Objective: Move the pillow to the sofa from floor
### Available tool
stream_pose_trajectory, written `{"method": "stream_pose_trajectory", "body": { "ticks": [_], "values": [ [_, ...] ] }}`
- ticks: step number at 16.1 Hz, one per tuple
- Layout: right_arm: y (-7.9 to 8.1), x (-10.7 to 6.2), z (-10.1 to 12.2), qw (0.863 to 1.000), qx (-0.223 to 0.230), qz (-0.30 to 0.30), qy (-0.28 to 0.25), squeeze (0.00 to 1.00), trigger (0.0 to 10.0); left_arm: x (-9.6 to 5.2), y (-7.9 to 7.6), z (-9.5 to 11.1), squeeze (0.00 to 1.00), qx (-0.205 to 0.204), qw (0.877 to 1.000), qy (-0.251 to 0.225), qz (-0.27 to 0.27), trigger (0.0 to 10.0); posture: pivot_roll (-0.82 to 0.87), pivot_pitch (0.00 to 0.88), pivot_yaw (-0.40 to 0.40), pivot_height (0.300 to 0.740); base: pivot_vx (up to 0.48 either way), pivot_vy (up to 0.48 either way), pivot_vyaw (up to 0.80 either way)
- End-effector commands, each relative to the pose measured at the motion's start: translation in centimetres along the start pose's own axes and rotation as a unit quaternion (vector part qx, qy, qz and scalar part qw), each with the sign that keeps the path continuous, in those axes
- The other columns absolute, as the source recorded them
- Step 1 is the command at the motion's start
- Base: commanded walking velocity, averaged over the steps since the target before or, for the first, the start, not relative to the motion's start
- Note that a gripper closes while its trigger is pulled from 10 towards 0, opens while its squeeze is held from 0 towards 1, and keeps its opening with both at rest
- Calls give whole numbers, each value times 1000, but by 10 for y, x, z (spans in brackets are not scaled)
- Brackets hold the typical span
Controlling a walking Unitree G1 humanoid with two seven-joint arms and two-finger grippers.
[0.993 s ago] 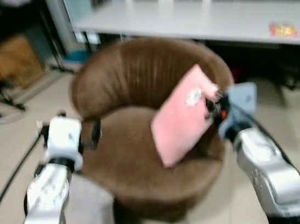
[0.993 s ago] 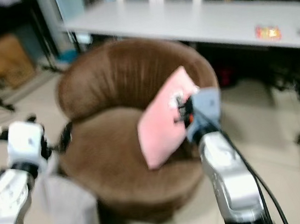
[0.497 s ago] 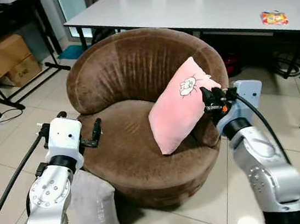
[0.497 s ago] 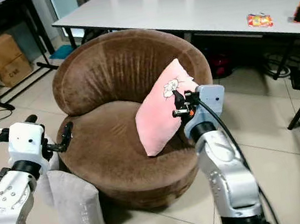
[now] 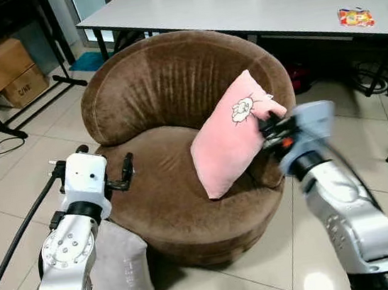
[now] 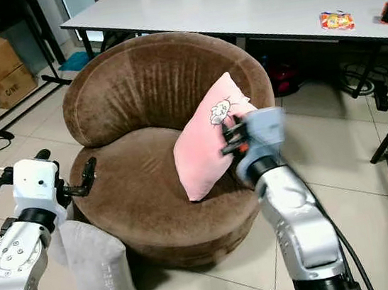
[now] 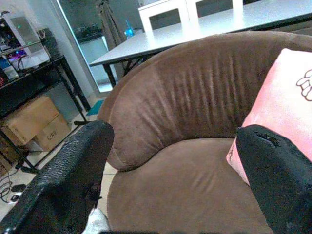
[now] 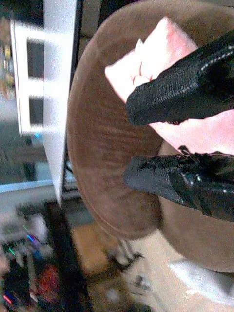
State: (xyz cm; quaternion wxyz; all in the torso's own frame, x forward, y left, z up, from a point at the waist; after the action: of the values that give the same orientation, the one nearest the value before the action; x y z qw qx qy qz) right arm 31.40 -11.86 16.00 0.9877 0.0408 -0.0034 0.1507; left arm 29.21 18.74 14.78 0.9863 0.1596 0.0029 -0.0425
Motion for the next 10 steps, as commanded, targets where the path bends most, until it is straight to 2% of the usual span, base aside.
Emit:
{"method": "stream_pose_trajectory", "body": {
  "ticks": [1, 3, 6, 8, 10],
  "values": [
    [2, -1, 3, 1000, -25, 10, -7, 0, 10000, -1, 0, -1, 0, -3, 1000, 3, 5, 10000, -139, 0, 15, 740, 0, 0, 800],
    [-5, -1, 3, 998, -66, -3, -7, 0, 10000, -1, 0, -2, 0, -4, 1000, 4, 7, 10000, -139, 0, 13, 740, 0, 0, 800],
    [-5, 0, 7, 997, -76, 21, -13, 0, 10000, -1, 0, -2, 0, -4, 1000, 6, 9, 10000, -139, 0, 13, 740, 0, 0, 800],
    [-5, 0, 7, 994, -110, 26, -10, 0, 10000, -1, 0, -3, 0, -3, 1000, 7, 9, 10000, -136, 0, 7, 740, 0, 0, 800],
    [-7, -1, 6, 994, -105, 21, -12, 0, 10000, -2, 0, -3, 0, -1, 1000, 7, 10, 10000, -136, 0, 7, 740, 0, 0, 800]
  ]
}}
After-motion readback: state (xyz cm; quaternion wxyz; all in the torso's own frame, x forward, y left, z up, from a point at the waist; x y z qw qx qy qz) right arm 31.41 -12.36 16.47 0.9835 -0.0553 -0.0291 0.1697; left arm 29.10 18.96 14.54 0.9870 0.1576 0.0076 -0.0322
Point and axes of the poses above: a point about 5 cm out from each wrist's last joint towards the gripper, its own x axis pointing out of the wrist towards the gripper, its own z axis along the axis of the wrist's last joint, y = z × x, the point moved 4 cm from there along x, pointing out of the wrist towards the gripper, and after that the axes turned 2 degrees about x, right-handed, at the moved point
